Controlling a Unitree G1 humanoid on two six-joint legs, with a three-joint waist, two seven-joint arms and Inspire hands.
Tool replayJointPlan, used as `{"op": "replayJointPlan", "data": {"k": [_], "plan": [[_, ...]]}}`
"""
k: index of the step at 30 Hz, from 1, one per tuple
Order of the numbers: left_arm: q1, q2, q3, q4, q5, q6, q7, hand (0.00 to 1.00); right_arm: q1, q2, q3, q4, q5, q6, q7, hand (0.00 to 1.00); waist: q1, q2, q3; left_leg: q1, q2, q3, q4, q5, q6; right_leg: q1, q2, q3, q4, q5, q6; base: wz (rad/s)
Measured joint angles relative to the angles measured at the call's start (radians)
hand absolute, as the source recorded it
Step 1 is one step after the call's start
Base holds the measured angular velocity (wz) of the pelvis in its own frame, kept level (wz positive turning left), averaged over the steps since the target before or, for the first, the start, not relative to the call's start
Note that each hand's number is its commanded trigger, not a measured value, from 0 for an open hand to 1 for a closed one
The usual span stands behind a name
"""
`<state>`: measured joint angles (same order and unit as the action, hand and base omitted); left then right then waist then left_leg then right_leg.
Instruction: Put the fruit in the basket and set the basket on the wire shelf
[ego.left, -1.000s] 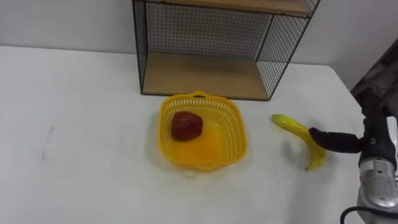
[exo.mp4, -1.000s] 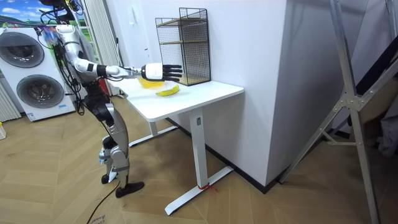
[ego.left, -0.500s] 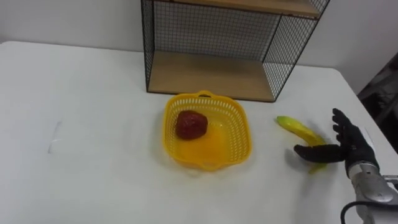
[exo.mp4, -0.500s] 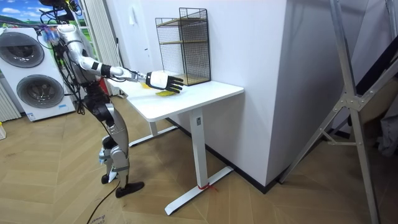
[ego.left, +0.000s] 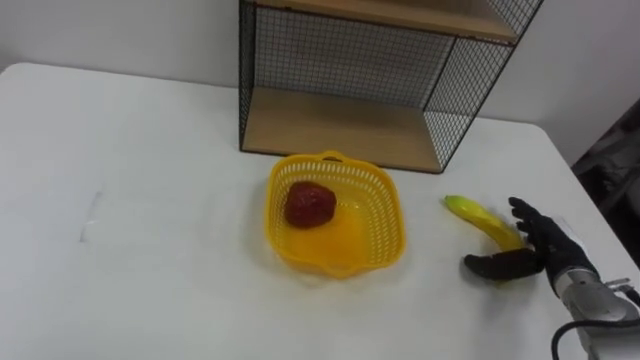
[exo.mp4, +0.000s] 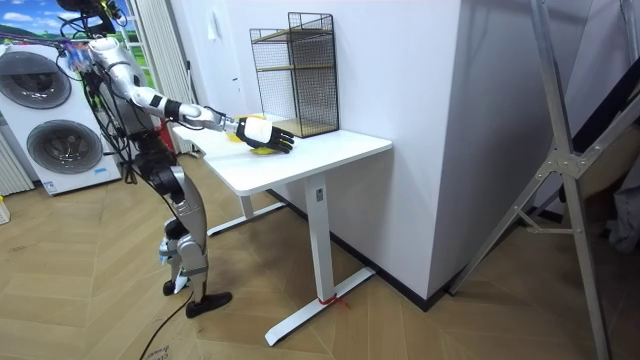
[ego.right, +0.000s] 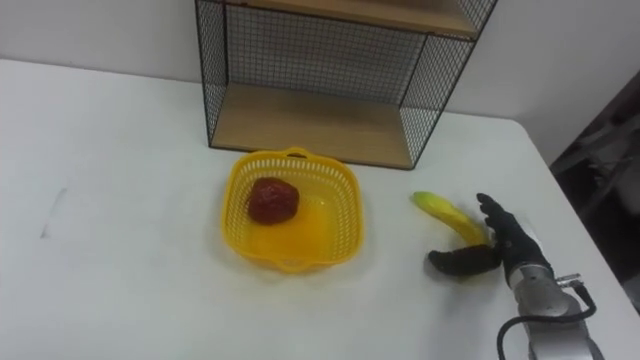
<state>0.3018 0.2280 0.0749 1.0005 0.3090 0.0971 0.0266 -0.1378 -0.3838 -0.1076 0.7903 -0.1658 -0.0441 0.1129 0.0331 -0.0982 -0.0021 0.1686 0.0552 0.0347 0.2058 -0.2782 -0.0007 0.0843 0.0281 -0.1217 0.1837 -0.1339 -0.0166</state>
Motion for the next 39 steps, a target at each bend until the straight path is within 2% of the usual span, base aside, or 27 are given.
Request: {"op": "replayJointPlan", "data": {"k": [1,9,14,19,28,31,34,37,39], "plan": [[-0.001,0.000,0.000,0.000,0.000,0.003,0.000,0.00,0.000,0.000,0.000,0.005,-0.001,-0.002,0.000,1.00,0.000,0.000,-0.0001,0.000,0.000,-0.003,0.001,0.000,0.000,0.001,-0.001,-0.003,0.001,0.000,0.000,0.11],[-0.004,0.001,0.001,0.003,0.009,0.014,0.005,0.00,-0.033,-0.018,-0.001,0.112,-0.044,-0.006,-0.050,1.00,0.013,0.003,-0.0019,0.023,0.000,-0.025,0.009,0.000,-0.002,0.036,-0.003,-0.023,0.000,0.002,-0.003,0.09],[-0.010,0.008,0.001,0.001,0.009,0.028,0.013,0.00,-0.033,-0.040,0.002,0.125,-0.081,0.001,-0.070,1.00,0.025,0.006,-0.0037,0.021,0.000,-0.033,0.009,0.002,-0.006,0.037,-0.002,-0.030,-0.002,0.001,-0.005,0.04],[-0.019,0.011,0.001,0.001,0.012,0.028,0.014,0.00,-0.031,-0.047,-0.001,0.128,-0.123,0.003,-0.090,1.00,0.025,0.004,-0.0046,0.019,0.000,-0.042,0.009,0.003,-0.007,0.045,-0.003,-0.042,-0.014,0.001,-0.006,0.06],[-0.042,0.011,-0.003,0.004,0.029,0.027,0.032,0.00,-0.030,-0.043,0.000,0.085,-0.132,0.034,-0.112,1.00,0.028,0.008,-0.0068,0.018,0.002,-0.029,-0.001,0.003,-0.006,0.037,0.002,-0.025,-0.016,0.000,-0.005,-0.04],[-0.045,0.011,-0.001,0.005,0.018,0.027,0.032,0.00,-0.008,-0.039,-0.002,0.032,-0.088,0.049,-0.112,1.00,0.026,0.018,-0.0092,0.022,0.004,-0.020,-0.007,0.003,-0.006,0.033,0.004,-0.018,-0.015,0.000,-0.005,-0.09],[-0.053,0.008,-0.001,0.005,0.018,0.024,0.033,0.00,0.030,-0.031,-0.001,-0.066,-0.027,0.069,-0.104,1.00,0.026,0.028,-0.0067,0.018,0.005,-0.014,-0.009,0.003,-0.007,0.023,0.006,-0.009,-0.010,0.001,-0.006,-0.09],[-0.062,-0.003,-0.002,0.014,0.018,0.005,0.037,0.00,0.083,-0.006,0.001,-0.197,0.053,0.070,-0.065,1.00,0.026,0.038,-0.0001,0.019,0.006,0.006,-0.010,0.003,-0.007,0.009,0.007,0.009,0.004,0.001,-0.006,-0.19],[-0.064,-0.013,-0.002,0.014,0.026,-0.004,0.038,0.00,0.125,0.032,0.015,-0.319,0.111,0.069,-0.031,1.00,0.027,0.042,0.0049,0.016,0.004,0.022,-0.013,0.003,-0.006,-0.005,0.007,0.027,0.012,0.001,-0.006,-0.21]]}}
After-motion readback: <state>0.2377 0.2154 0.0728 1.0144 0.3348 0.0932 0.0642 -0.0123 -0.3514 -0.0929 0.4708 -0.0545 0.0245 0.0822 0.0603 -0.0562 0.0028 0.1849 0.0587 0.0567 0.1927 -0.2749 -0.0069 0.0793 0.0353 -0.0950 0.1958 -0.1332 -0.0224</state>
